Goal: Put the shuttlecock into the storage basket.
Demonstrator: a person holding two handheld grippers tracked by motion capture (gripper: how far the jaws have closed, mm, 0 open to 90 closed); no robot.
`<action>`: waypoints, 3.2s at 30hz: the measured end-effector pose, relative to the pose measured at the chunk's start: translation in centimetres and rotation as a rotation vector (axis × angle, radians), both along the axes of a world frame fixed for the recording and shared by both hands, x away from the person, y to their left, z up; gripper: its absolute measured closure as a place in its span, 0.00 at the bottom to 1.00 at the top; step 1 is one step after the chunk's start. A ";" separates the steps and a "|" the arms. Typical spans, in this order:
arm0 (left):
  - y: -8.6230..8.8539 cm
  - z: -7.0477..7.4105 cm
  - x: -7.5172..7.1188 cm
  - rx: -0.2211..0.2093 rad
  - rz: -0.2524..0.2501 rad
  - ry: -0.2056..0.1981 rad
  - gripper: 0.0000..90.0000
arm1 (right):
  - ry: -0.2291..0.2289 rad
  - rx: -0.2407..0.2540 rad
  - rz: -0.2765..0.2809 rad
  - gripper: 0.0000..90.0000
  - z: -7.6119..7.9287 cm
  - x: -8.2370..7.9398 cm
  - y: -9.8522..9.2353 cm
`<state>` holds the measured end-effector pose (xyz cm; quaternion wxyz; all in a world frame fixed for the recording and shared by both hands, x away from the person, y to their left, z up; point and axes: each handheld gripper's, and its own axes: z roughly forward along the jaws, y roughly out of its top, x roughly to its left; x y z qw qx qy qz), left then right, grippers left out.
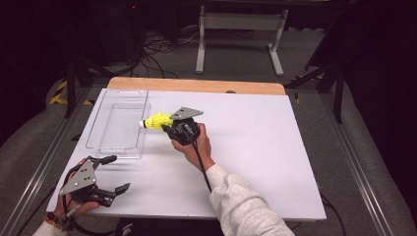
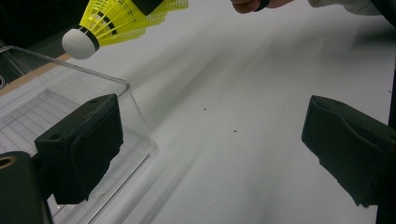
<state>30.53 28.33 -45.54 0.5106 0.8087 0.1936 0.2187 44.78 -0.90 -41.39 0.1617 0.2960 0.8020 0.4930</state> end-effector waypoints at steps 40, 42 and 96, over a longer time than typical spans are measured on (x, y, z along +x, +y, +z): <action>-0.1 -0.2 -0.3 -0.012 -0.017 0.014 0.07 | -0.045 -0.074 0.159 0.94 1.6 -0.3 7.8; 0.0 -0.2 -0.3 -0.014 -0.016 0.015 0.07 | -0.045 -0.078 0.166 0.94 1.6 -0.3 8.1; -0.3 -0.5 -0.3 -0.001 -0.042 0.029 0.08 | 0.087 -0.240 0.291 0.95 -1.9 1.3 14.2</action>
